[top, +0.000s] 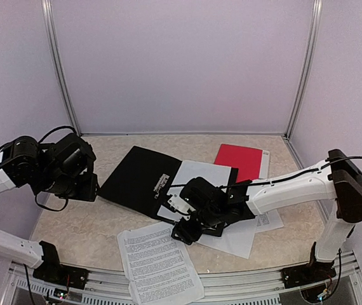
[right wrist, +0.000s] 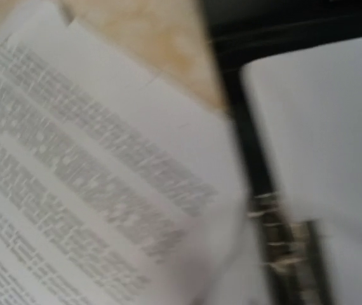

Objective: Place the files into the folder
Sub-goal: Pick up the file from the corner of the board.

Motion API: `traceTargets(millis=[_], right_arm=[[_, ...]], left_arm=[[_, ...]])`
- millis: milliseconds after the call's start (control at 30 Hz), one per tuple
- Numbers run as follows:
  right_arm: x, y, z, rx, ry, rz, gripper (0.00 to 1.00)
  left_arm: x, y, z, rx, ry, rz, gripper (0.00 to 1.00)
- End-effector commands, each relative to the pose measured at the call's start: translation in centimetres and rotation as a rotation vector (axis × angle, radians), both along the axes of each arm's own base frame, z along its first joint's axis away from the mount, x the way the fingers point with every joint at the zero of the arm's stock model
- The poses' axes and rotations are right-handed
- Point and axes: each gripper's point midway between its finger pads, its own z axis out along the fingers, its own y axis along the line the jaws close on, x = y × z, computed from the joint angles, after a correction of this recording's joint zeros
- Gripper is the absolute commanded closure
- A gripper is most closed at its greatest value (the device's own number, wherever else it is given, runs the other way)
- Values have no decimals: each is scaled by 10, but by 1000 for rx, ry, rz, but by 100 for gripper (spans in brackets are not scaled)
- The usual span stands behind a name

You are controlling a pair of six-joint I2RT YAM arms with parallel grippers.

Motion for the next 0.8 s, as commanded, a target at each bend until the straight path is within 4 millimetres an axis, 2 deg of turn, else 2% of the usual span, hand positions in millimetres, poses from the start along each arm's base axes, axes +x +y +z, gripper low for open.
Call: traceTargets(millis=[0,200,467,767], right_arm=[[-22,-3,-38,-95,69,-42,30],[-29,-2,-54,-79,125,-98,26],[-37,6,-71,-134,121,-81,28],[-40,-1,-92,-247,74,-103,43]], left_arm=[[3,-9,-15,-46,26,-34,48],[7,-19,-45,-37,64,-51,36],[16,-37,-89,3,139,-62,33],[19,-38,-100,-5,153,-65,32]])
